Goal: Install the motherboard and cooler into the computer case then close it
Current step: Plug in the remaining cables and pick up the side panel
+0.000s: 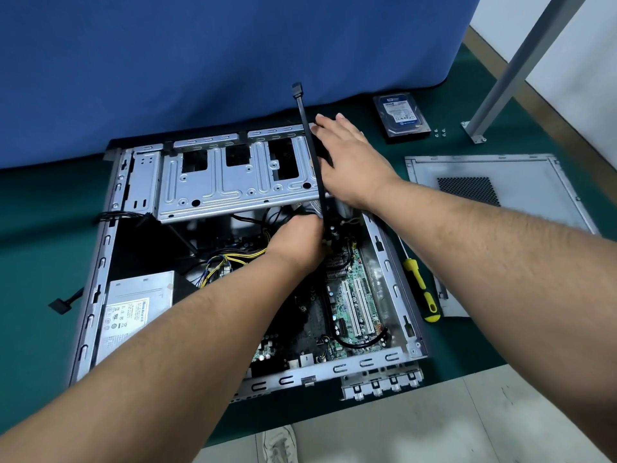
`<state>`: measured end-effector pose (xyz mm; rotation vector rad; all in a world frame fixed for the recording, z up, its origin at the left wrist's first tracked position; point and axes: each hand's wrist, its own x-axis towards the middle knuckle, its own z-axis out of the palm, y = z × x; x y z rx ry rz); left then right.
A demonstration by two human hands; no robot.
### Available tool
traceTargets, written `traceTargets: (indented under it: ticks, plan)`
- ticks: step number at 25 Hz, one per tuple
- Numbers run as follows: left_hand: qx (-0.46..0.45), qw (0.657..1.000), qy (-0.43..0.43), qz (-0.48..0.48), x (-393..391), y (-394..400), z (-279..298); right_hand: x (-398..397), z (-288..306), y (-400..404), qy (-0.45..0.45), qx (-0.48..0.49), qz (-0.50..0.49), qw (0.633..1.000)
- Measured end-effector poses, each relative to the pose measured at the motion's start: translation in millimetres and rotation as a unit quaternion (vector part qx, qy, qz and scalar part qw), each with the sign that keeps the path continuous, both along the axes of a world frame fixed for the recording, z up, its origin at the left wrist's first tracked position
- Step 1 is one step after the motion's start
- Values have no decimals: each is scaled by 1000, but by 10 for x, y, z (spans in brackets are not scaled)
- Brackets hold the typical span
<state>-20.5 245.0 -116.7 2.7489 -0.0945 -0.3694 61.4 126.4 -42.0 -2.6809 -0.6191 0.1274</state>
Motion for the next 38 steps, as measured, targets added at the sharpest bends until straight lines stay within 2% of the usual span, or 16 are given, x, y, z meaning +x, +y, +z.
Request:
traceTargets:
  ticks: [11,17,19,22,24,25,27,29,31,33,36,38]
  plan:
    - [25,1000,4,8,-42,-26,-4,-10,-9,-14,-6,0,0,1000]
    - [-2,997,73,-29,-94,4,206,-42,-77,-43,-7,5,-1,1000]
    - [-57,997,40,-28,-213,95,356,-27,-91,-68,-11,3,4,1000]
    - [-173,981,-87,33,-447,328,696,-3,-40,-45,-3,8,3,1000]
    - [-202,962,-170,63,-520,530,856,-12,-21,-46,5,15,-1,1000]
    - [-190,960,-191,76,-503,668,900,-19,3,-37,7,20,-3,1000]
    - [-112,977,-159,85,-438,946,928,-65,60,-18,8,38,-15,999]
    - [-53,994,-69,65,-387,1162,901,-118,139,-2,2,45,-41,998]
    - [-65,997,-25,39,-374,1255,842,-227,187,-9,14,62,-79,995]
    - [-82,996,-16,30,-372,1275,807,-382,208,-40,58,130,-119,983]
    - [-82,996,7,22,-329,1297,835,-547,300,-52,145,270,-175,936]
    - [-85,996,27,17,-319,1311,869,-574,358,-54,197,293,-165,921]
